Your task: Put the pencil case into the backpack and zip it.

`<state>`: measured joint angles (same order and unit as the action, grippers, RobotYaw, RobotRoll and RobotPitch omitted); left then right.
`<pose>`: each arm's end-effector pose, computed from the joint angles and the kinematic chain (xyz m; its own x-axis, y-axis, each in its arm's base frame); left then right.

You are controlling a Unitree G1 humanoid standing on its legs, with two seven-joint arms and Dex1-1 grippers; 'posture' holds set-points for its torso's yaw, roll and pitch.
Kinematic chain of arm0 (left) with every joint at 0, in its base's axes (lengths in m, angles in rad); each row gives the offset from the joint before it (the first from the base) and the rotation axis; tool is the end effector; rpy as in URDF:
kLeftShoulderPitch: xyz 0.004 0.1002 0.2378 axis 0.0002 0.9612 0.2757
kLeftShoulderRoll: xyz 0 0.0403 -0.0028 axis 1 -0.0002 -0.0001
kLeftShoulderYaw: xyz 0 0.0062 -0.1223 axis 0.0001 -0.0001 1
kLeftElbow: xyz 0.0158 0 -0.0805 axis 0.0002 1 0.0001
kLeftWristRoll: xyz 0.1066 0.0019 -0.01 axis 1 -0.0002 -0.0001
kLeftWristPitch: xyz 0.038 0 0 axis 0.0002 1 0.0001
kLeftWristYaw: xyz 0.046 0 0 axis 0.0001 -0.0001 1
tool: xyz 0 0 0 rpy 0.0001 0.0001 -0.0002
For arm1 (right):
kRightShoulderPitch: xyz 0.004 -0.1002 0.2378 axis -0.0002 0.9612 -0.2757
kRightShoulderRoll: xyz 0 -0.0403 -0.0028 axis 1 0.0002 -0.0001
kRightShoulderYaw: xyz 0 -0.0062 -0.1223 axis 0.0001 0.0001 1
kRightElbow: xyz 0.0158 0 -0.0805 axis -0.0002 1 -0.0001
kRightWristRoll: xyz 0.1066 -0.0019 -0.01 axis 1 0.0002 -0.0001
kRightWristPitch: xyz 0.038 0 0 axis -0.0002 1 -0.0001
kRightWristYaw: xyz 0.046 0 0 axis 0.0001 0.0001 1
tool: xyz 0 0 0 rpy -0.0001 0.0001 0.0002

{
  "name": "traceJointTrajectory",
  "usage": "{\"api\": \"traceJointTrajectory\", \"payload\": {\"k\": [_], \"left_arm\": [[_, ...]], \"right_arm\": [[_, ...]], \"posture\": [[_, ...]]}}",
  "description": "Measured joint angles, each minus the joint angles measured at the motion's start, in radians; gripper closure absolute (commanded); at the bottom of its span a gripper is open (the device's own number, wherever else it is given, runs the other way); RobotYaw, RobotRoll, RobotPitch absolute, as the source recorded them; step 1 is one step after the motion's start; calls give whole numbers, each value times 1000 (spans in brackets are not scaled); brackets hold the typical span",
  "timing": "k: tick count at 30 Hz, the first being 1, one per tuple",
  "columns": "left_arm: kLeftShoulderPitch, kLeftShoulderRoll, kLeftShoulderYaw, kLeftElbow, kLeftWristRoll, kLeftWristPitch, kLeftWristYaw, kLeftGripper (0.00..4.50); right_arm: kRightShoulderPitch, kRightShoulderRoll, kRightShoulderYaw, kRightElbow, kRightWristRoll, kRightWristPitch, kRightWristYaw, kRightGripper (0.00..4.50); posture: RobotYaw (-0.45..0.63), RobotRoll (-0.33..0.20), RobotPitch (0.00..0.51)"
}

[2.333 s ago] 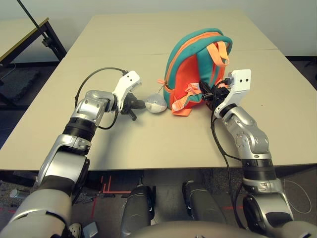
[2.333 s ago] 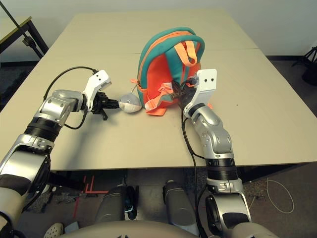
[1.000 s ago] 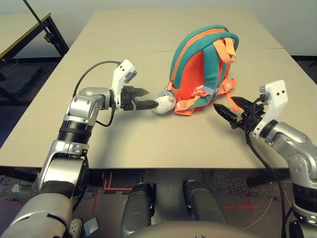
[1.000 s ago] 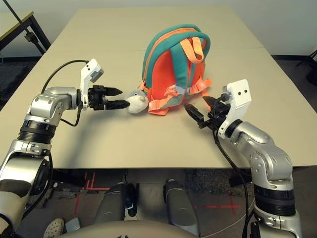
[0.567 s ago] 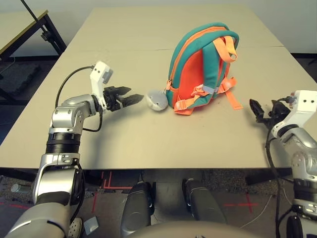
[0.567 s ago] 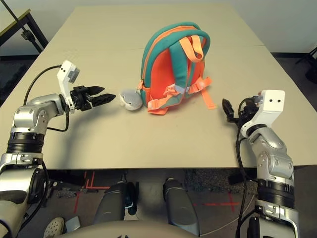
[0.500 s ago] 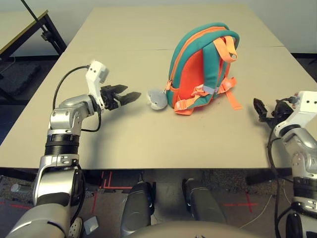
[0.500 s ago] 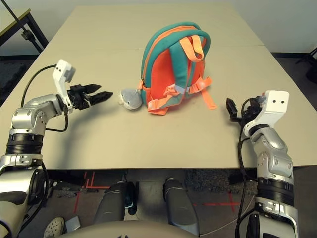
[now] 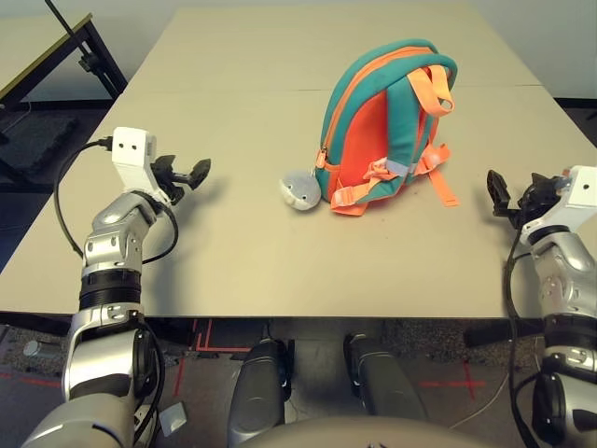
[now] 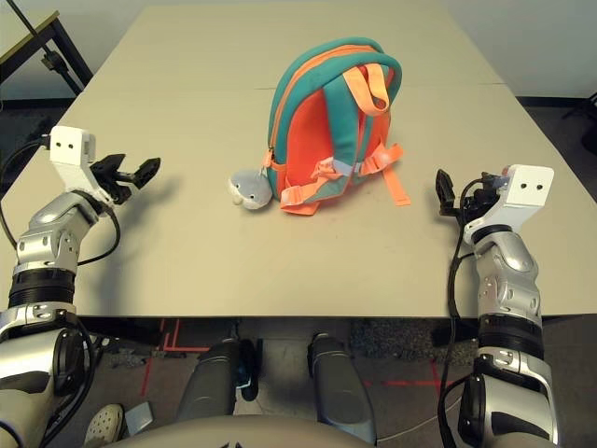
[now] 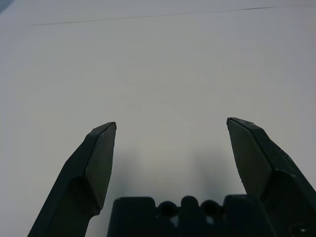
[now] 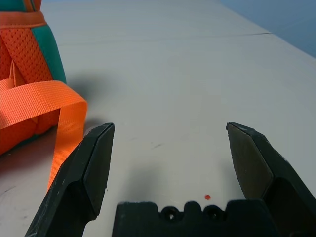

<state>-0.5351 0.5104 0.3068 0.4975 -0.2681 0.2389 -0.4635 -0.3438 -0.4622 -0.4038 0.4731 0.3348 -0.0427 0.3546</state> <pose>0.3004 0.3077 0.1130 0.9913 -0.1136 -0.0664 0.1138 0.9935 -0.0008 0.2586 -0.3243 0.0751 0.9911 -0.0953 0.0927 0.0932 0.9953 0.0271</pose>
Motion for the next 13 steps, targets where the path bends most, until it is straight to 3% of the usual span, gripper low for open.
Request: {"api": "traceJointTrajectory", "payload": {"k": [13], "left_arm": [[3, 14, 26, 90, 0, -77, 64, 13]], "right_arm": [[-32, 0, 3, 43, -9, -38, -2, 23]], "posture": [[-106, 0, 189]]}}
